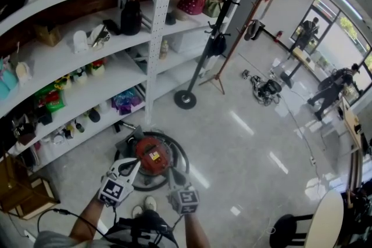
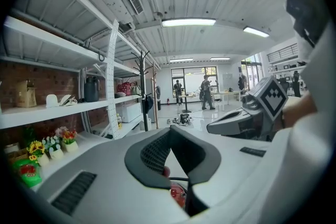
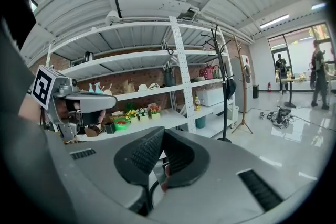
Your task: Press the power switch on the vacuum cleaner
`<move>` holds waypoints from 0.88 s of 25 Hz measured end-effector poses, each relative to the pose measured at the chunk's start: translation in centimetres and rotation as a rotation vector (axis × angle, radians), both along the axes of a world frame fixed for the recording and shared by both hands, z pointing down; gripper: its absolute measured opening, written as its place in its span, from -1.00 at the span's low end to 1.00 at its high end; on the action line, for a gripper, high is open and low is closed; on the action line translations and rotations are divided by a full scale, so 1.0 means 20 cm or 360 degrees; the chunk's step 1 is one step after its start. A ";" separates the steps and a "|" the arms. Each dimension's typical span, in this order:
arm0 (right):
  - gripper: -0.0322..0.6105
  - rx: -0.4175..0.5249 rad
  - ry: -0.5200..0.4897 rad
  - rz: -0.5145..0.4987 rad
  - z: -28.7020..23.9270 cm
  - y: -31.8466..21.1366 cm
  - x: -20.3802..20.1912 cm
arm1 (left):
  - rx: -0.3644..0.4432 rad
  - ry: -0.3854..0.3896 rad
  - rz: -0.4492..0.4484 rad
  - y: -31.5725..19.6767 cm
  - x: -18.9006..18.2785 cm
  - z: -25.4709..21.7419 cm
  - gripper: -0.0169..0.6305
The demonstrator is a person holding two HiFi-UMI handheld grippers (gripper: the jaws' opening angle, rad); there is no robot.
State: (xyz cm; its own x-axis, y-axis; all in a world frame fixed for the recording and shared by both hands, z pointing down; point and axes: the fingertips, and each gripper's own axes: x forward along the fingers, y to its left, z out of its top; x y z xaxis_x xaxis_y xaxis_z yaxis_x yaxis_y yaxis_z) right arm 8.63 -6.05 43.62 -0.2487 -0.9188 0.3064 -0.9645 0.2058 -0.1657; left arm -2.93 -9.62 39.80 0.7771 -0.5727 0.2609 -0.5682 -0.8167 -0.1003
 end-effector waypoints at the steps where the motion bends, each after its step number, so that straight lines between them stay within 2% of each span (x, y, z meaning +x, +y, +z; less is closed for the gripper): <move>1: -0.86 0.0006 0.0007 0.0001 -0.02 0.00 0.00 | 0.0007 0.0004 0.0000 0.00 0.00 -0.02 -0.93; 15: -0.86 0.0160 -0.0015 0.0024 -0.29 0.03 -0.01 | 0.0149 0.0081 -0.0044 -0.03 -0.07 -0.25 -0.93; 22: -0.86 0.0190 -0.0017 0.0023 -0.37 0.05 -0.01 | 0.0159 0.0110 -0.0093 -0.02 -0.13 -0.30 -0.92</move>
State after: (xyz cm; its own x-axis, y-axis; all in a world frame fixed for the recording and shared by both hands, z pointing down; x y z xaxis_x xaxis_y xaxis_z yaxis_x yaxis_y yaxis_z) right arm 8.46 -5.02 36.24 -0.2376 -0.9522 0.1921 -0.9658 0.2105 -0.1512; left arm -5.47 -10.12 33.72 0.7559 -0.6379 0.1471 -0.6228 -0.7700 -0.1385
